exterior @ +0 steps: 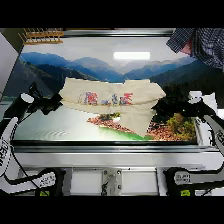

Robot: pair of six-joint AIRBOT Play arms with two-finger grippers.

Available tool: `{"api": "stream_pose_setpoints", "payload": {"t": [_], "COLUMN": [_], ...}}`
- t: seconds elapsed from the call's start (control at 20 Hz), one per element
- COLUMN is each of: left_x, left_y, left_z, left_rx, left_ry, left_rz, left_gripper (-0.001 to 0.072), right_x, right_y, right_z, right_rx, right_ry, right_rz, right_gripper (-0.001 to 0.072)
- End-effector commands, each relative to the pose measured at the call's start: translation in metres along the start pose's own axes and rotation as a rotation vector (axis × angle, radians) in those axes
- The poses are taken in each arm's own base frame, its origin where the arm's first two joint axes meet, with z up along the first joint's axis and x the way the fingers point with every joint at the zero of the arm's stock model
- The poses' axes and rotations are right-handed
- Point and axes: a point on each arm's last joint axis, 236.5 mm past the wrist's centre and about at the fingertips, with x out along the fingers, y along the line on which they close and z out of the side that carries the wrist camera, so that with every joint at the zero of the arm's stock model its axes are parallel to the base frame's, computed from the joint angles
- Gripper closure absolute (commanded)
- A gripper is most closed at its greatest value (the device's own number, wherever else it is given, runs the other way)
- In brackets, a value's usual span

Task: Fold the clothes and pants, and hang the long-sleeved shirts on hangers.

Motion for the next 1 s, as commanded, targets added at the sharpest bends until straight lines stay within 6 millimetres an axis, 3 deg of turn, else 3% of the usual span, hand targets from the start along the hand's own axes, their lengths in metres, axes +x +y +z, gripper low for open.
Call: {"api": "stream_pose_setpoints", "payload": {"t": [0.0, 0.05, 0.15, 0.25, 0.35, 0.45, 0.55, 0.65, 0.75, 0.85, 0.95], "left_x": [0.000, -0.001, -0.013, -0.051, -0.120, -0.212, -0.314, -0.409, -0.485, -0.537, -0.570], "left_y": [0.000, 0.000, -0.007, -0.028, -0.062, -0.101, -0.136, -0.163, -0.176, -0.178, -0.172], "left_z": [0.000, 0.001, 0.010, 0.038, 0.074, 0.099, 0.103, 0.084, 0.050, 0.013, -0.019], "left_rx": [0.002, 0.003, 0.014, 0.042, 0.100, 0.167, 0.241, 0.328, 0.400, 0.436, 0.457], "left_ry": [-0.001, -0.002, -0.045, -0.160, -0.313, -0.499, -0.708, -0.903, -1.065, -1.191, -1.284], "left_rz": [0.000, -0.001, -0.016, -0.062, -0.129, -0.205, -0.279, -0.336, -0.371, -0.387, -0.369], "left_gripper": [0.0700, 0.0700, 0.0700, 0.0700, 0.0700, 0.0700, 0.0700, 0.0700, 0.0700, 0.0700, 0.0700], "right_x": [0.005, 0.001, -0.020, -0.064, -0.131, -0.211, -0.295, -0.372, -0.432, -0.471, -0.496], "right_y": [0.011, 0.014, 0.029, 0.057, 0.101, 0.157, 0.212, 0.255, 0.282, 0.297, 0.306], "right_z": [-0.004, -0.001, 0.016, 0.044, 0.073, 0.091, 0.088, 0.067, 0.034, -0.004, -0.036], "right_rx": [-0.090, -0.118, -0.192, -0.337, -0.507, -0.647, -0.754, -0.826, -0.873, -0.916, -0.949], "right_ry": [0.007, -0.005, -0.062, -0.164, -0.311, -0.511, -0.727, -0.944, -1.121, -1.224, -1.290], "right_rz": [0.011, 0.011, 0.000, -0.031, -0.069, -0.082, -0.072, -0.050, -0.030, -0.011, 0.003], "right_gripper": [0.0636, 0.0701, 0.0702, 0.0702, 0.0702, 0.0702, 0.0702, 0.0702, 0.0702, 0.0702, 0.0702]}}
